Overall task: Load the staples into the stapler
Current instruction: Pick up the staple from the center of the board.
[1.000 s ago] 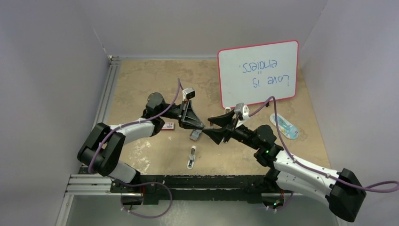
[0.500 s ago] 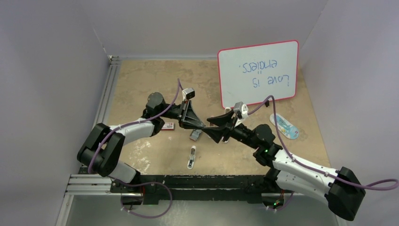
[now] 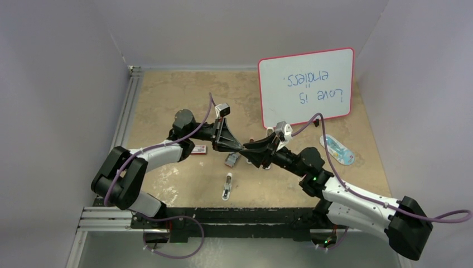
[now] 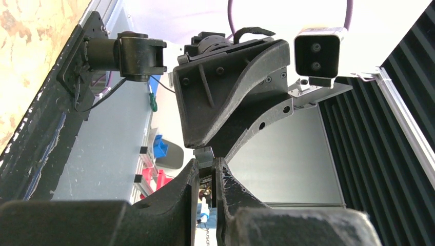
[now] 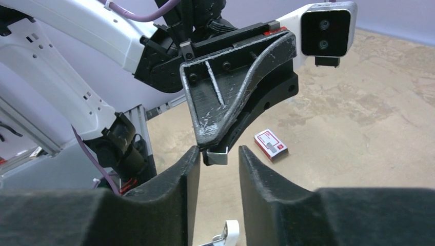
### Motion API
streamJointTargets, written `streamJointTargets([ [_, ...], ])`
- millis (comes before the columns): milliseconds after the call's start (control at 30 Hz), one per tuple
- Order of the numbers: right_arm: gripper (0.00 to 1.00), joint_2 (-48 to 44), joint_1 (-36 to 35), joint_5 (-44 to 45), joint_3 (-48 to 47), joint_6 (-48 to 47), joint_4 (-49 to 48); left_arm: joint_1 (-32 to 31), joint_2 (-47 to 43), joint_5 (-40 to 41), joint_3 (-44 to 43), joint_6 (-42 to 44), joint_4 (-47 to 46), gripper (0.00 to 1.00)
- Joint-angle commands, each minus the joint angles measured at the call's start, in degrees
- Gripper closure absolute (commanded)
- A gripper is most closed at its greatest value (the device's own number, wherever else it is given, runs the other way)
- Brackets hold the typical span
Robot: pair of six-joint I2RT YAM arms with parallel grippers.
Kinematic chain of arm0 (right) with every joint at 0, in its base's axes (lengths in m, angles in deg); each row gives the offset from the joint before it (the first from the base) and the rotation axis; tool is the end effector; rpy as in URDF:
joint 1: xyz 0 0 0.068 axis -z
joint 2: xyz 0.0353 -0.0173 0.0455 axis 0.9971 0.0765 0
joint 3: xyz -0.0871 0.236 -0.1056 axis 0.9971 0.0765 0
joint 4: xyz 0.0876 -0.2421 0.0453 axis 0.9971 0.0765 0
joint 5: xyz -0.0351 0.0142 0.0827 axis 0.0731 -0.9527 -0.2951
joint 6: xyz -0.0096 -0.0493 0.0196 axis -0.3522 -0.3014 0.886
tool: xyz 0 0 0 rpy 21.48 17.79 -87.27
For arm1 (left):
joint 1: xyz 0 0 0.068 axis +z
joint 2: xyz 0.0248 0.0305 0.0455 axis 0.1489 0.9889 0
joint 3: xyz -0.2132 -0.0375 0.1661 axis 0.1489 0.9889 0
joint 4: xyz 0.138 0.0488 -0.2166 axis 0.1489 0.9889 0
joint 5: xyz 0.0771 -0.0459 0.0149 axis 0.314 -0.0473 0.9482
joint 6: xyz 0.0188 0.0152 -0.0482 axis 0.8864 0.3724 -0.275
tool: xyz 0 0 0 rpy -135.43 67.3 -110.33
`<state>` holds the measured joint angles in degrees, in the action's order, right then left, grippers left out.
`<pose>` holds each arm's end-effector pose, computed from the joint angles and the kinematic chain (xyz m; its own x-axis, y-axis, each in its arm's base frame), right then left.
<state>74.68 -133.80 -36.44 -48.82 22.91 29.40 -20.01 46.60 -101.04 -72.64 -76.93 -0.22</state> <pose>0.1272 0.1555 0.2843 -0.1308 0.3792 -0.9160 -0.8937 0.3550 0.2746 0.2435 -0.1710 0.2504 -0.9803 0.1727 0.0953 -0.1014 -0.0267 -0.9945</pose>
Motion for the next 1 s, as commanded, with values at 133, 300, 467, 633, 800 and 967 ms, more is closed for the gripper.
streamJointTargets([
  [133, 0.77, -0.12, -0.16, 1.94, -2.54, -0.61, -1.93, 0.32, -2.04, 0.08, -1.14, 1.62, -1.82, 0.86],
  [300, 0.79, -1.49, -0.12, 2.53, -1.99, -0.12, -2.10, 0.28, -2.60, -0.08, -1.23, 3.00, -0.04, 0.81],
  [467, 0.82, -2.34, -0.13, 2.85, -1.50, -0.28, -1.94, 0.29, -3.11, -0.08, -1.56, 4.55, 1.75, 0.77],
  [633, 0.84, -3.19, -0.14, 2.69, -0.90, -0.06, -1.23, 0.33, -3.73, 0.26, -1.75, 6.94, 4.69, 0.72],
  [800, 0.84, -5.48, -0.14, 2.74, 0.10, 0.84, 1.68, 0.68, -5.10, 1.27, -2.18, 11.25, 10.68, 0.64],
  [967, 0.82, -7.41, -0.08, 3.53, -0.23, 2.69, 9.19, 2.30, -8.06, 3.07, -3.68, 19.66, 21.64, 0.56],
])
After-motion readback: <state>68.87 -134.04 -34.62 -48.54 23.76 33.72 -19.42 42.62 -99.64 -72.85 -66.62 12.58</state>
